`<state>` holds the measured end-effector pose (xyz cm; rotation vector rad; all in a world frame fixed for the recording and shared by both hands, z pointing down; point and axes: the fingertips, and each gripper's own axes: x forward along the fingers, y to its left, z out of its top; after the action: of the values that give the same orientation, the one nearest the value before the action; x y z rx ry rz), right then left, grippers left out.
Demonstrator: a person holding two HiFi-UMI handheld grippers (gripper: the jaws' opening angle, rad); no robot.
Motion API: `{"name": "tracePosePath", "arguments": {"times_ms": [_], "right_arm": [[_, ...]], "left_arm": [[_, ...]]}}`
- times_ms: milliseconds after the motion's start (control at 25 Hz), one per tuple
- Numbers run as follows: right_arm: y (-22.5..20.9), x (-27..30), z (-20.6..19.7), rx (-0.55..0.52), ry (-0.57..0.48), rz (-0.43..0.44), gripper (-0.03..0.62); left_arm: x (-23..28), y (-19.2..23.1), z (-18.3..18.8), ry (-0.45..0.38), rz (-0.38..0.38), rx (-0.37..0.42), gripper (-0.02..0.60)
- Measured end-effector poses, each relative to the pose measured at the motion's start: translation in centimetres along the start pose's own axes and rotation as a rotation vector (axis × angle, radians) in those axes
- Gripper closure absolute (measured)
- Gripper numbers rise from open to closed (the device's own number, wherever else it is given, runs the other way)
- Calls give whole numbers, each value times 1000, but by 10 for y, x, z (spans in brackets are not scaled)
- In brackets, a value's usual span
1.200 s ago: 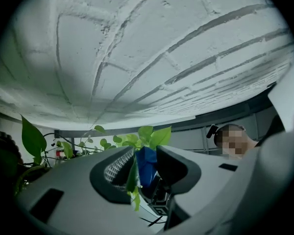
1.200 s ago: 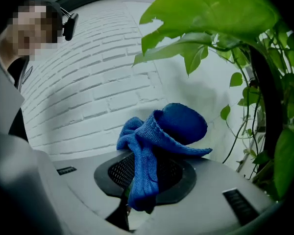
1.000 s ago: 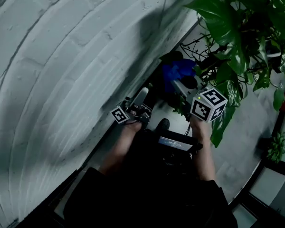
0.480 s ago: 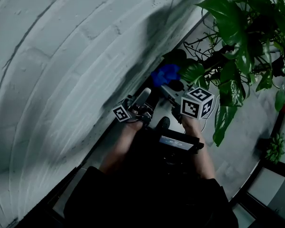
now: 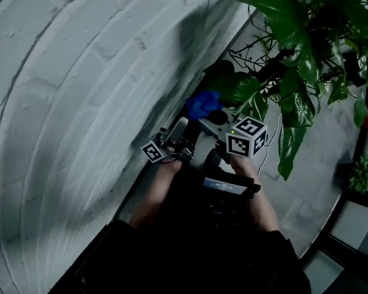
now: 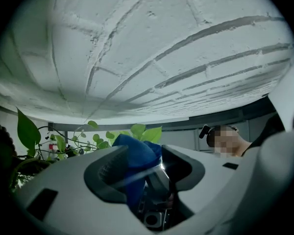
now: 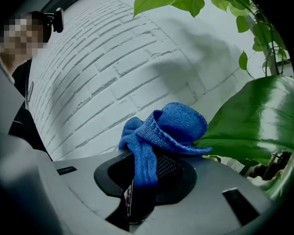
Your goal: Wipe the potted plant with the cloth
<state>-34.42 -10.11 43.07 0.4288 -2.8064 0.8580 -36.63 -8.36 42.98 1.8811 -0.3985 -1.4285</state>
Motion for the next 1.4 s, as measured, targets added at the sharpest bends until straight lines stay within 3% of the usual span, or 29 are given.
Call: {"name": "tracePosePath", "arguments": {"times_ms": [480, 840, 1160, 1320, 1400], "right_arm": [[20, 3, -30, 24, 12, 6, 487], [37, -37, -31, -26, -25, 58, 487], [32, -148, -44, -4, -167, 56, 487], [-12, -174, -42, 87, -300, 48, 487], [-13, -195, -34, 128, -383, 69, 487]], "left_arm": [[-29, -9, -5, 22, 21, -53, 373], [-25, -34, -32, 50, -4, 10, 373], [-13, -52, -112, 107, 4, 42, 373], [-13, -20, -115, 123, 27, 26, 373], [-10, -28, -119, 136, 42, 40, 373]]}}
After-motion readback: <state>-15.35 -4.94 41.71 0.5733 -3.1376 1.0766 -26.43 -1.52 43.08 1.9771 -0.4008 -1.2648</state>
